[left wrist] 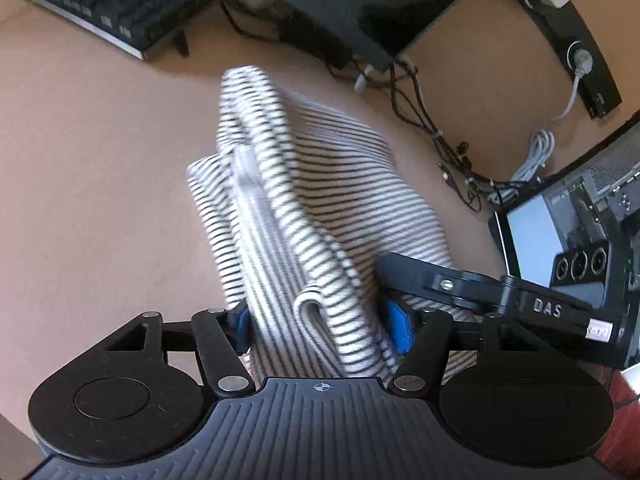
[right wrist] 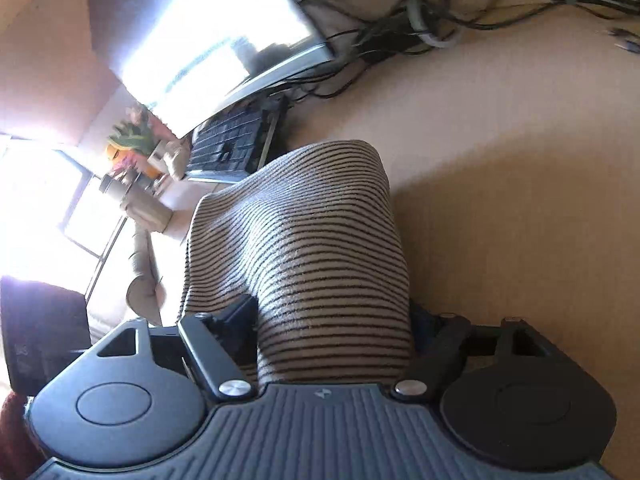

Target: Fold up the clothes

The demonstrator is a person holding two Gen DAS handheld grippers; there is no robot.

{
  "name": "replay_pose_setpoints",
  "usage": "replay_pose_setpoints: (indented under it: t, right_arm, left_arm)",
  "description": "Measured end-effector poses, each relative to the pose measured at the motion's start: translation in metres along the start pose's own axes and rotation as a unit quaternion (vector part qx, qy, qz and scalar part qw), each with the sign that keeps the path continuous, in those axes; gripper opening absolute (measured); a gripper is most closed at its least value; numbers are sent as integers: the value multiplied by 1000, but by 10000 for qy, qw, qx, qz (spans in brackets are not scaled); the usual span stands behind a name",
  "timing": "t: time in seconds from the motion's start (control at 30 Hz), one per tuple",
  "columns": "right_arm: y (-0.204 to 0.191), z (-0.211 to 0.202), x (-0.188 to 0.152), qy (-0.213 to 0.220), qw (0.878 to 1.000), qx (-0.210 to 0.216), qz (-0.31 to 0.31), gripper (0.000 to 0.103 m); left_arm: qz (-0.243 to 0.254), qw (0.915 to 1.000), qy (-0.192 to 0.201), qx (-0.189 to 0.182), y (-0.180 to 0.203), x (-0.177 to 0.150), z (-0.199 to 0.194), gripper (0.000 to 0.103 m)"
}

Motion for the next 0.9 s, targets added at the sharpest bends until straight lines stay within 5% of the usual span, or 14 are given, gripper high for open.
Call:
replay_pose_setpoints:
  t: [0.17,0.5,0.9]
  right_arm:
    - [-36,41,17,-171,9992,340,-116,74]
    - [-94,111,38,-492,9965,375,-566,74]
    - [-68,119,67,-205,9986,-275,-392,76]
  left_arm:
    - [-270,9987,366,220,-33,21,-27,66]
    - [-596,9962,594,229,-94,52,-52,67]
    - [-250,9981,277,-495,-100,94,-11,70]
Point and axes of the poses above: each gripper's, at about its wrist camera, not at the fingertips, and z roughly the way its jaws point, y to its right, x to its top, the point moved 7 cm from there along z, roughly the way its jaws point, and after that the axes turned 1 degree about -x, right-handed, at the moved point
